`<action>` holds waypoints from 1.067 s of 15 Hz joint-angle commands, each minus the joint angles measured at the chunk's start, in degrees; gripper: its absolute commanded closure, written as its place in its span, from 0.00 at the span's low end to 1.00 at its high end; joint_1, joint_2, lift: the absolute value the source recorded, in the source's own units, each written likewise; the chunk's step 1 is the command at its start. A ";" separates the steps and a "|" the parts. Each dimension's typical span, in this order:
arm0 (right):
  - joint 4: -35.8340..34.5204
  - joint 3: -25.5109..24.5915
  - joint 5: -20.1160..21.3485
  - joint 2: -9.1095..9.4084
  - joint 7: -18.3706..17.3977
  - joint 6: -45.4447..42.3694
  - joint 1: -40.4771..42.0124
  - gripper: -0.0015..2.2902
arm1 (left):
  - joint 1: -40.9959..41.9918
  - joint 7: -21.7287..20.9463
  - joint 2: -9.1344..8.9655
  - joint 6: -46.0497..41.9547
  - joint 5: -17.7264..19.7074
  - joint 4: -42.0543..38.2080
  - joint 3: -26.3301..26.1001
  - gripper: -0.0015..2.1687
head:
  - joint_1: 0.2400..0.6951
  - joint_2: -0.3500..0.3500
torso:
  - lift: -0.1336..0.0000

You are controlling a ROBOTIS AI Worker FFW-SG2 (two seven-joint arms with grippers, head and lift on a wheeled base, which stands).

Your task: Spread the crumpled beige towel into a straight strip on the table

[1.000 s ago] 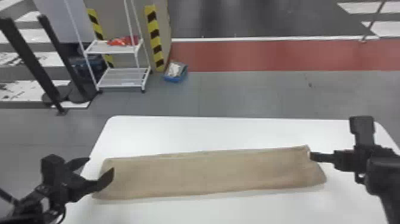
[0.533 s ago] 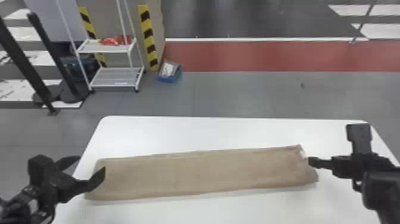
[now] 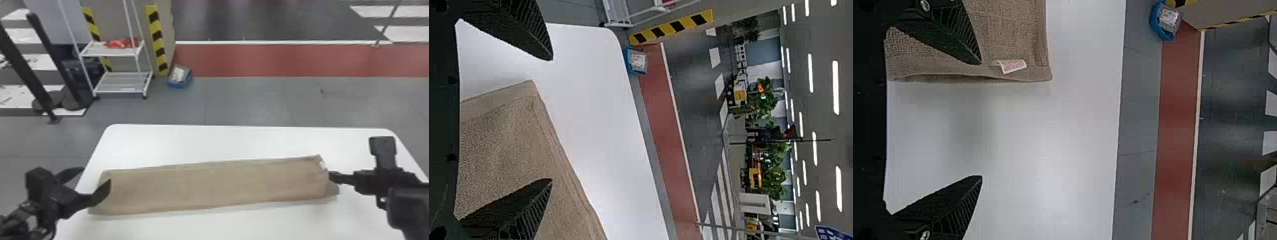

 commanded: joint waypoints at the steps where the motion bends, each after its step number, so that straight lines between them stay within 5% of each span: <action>1: -0.43 0.10 0.00 0.06 0.00 0.34 0.10 0.03 | 0.22 0.00 0.09 0.00 0.08 0.00 0.08 0.00 | 1.00 0.55 | 1.00; 16: -1.84 -0.25 -1.67 0.06 0.26 0.69 0.80 0.03 | 0.66 -0.35 0.00 0.00 0.08 -0.09 0.08 0.00 | 1.00 0.56 | 1.00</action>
